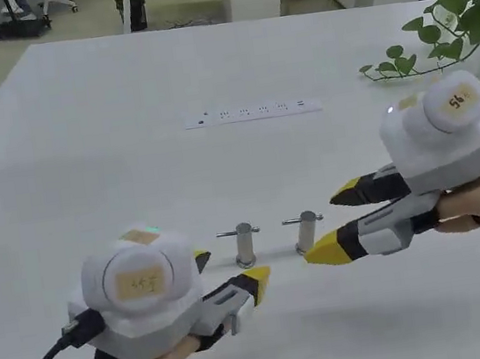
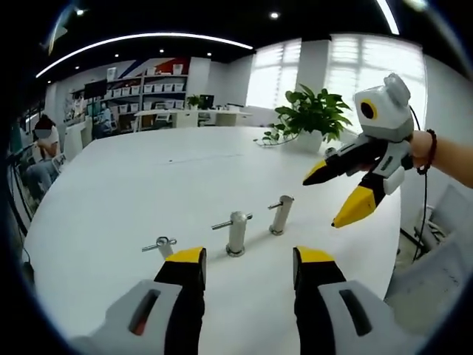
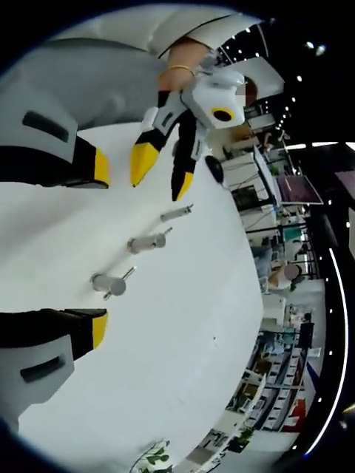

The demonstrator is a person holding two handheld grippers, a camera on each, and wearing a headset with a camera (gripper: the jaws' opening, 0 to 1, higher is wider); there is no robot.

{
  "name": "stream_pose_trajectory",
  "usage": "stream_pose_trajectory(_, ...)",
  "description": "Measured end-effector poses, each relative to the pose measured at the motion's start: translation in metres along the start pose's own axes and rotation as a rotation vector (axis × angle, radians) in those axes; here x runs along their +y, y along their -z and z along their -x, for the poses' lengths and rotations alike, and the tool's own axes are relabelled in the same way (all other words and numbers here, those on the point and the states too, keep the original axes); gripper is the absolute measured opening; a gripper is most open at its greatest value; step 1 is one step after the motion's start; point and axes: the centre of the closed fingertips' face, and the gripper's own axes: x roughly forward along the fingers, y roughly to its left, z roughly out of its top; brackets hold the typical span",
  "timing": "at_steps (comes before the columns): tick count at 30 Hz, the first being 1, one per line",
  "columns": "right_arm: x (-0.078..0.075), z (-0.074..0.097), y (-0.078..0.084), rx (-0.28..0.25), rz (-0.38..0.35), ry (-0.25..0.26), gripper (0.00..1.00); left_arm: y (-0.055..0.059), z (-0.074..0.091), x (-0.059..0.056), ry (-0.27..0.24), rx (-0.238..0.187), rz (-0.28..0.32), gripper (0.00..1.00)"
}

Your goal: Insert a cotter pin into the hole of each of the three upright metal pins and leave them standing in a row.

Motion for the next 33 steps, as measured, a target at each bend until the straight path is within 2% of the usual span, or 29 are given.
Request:
stream_pose_trajectory(6,0.005,0.008,0.006,-0.035,-0.042,0.028,0.74,-0.004,0.022,0.019,-0.044,-0.012,0.027,0.63)
stream_pose_trajectory(7,0.006,0.009,0.006,-0.044,-0.056,0.029,0.75,-0.003,0.025,0.018,-0.029,-0.01,0.093,0.65)
stream_pose_trajectory(8,0.008,0.011,0.007,-0.056,-0.073,0.029,0.76,-0.003,0.028,0.02,-0.028,-0.012,0.115,0.66)
stream_pose_trajectory(10,0.009,0.013,0.009,-0.066,-0.082,0.034,0.78,-0.002,0.034,0.026,-0.043,-0.022,0.089,0.68)
stream_pose_trajectory(13,0.013,0.016,0.012,-0.077,-0.076,0.035,0.8,0.004,0.042,0.035,-0.062,0.001,0.061,0.72)
stream_pose_trajectory(15,0.016,0.017,0.014,-0.087,-0.085,0.036,0.82,0.009,0.046,0.037,-0.065,0.017,0.046,0.75)
stream_pose_trajectory(18,0.02,0.017,0.014,-0.113,-0.105,0.029,0.87,0.01,0.053,0.039,-0.066,0.012,0.033,0.81)
stream_pose_trajectory(21,0.024,0.018,0.016,-0.123,-0.101,0.026,0.9,0.009,0.056,0.038,-0.059,-0.001,0.048,0.86)
stream_pose_trajectory(24,0.029,0.021,0.016,-0.133,-0.084,0.027,0.92,0.007,0.061,0.036,-0.05,-0.003,0.034,0.91)
stream_pose_trajectory(27,0.034,0.024,0.015,-0.159,-0.11,0.026,0.99,0.004,0.065,0.035,-0.039,-0.011,0.021,0.95)
stream_pose_trajectory(29,0.035,0.025,0.017,-0.163,-0.112,0.031,1.0,0.003,0.068,0.036,-0.036,-0.016,0.023,0.97)
stream_pose_trajectory(31,0.035,0.025,0.022,-0.162,-0.118,0.049,1.0,-0.002,0.072,0.038,-0.039,-0.054,0.021,0.98)
stream_pose_trajectory(33,0.035,0.025,0.027,-0.154,-0.115,0.063,1.0,-0.001,0.075,0.04,-0.043,-0.051,0.017,0.99)
